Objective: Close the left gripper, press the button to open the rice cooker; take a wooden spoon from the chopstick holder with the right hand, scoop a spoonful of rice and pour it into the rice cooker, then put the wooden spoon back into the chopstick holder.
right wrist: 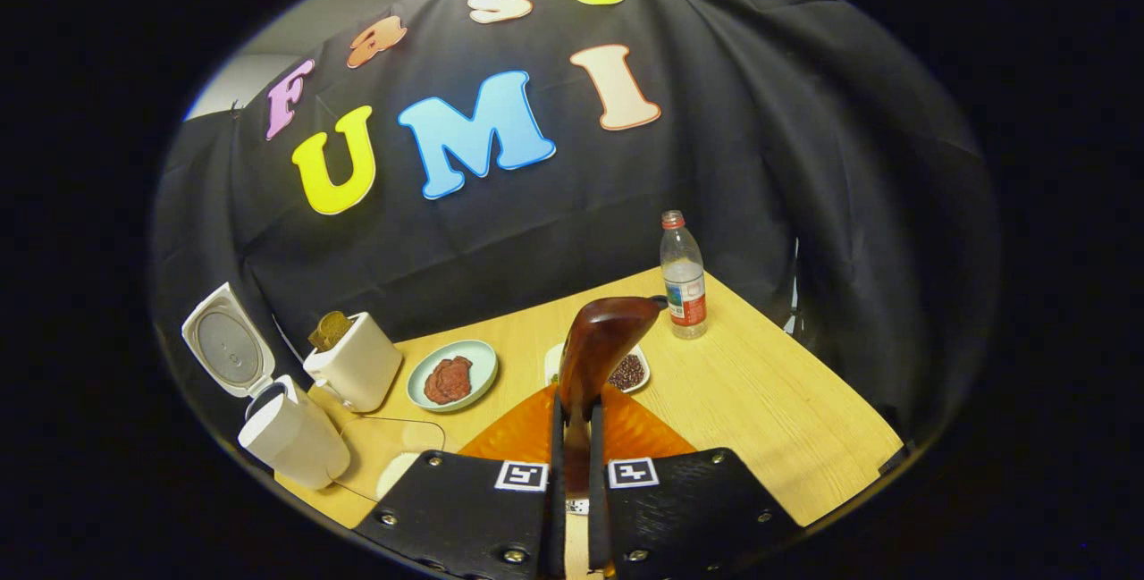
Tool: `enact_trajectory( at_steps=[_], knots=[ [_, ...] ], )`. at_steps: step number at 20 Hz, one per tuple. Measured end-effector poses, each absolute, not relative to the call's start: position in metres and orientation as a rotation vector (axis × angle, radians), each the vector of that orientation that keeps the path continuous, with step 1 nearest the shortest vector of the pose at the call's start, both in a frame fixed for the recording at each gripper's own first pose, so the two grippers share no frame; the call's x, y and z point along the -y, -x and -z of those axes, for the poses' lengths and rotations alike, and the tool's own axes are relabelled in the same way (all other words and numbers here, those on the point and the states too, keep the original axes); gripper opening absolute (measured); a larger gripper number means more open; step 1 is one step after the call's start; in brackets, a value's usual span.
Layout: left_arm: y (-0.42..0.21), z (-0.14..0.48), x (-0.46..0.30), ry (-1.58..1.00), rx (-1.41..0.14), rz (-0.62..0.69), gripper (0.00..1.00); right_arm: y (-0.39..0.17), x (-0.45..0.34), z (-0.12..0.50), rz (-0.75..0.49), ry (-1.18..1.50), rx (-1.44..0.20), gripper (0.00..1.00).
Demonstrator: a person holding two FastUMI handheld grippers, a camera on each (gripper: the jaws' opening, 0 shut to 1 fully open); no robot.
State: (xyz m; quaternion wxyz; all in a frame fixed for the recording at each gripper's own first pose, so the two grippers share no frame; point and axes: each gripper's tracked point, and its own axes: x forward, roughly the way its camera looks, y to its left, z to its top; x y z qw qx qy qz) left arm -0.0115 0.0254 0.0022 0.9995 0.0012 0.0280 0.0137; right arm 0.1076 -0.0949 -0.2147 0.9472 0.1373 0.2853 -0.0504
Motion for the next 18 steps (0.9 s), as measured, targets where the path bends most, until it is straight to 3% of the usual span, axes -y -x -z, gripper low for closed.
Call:
enact_trajectory(
  at_steps=[9,13,14,18],
  knots=[
    [-0.005,0.01,-0.065,0.031,-0.062,0.012,0.96,-0.113,0.015,0.179,0.031,-0.278,-0.525,0.1],
    [-0.007,0.021,-0.096,0.025,-0.075,-0.004,0.96,-0.117,-0.027,0.193,-0.006,-0.282,-0.551,0.1],
    [-0.008,0.025,-0.104,0.022,-0.084,-0.007,1.0,-0.118,-0.037,0.199,-0.012,-0.278,-0.563,0.1],
    [-0.013,0.038,-0.134,0.022,-0.105,-0.026,0.96,-0.121,-0.068,0.227,-0.014,-0.236,-0.587,0.1]
  ],
)
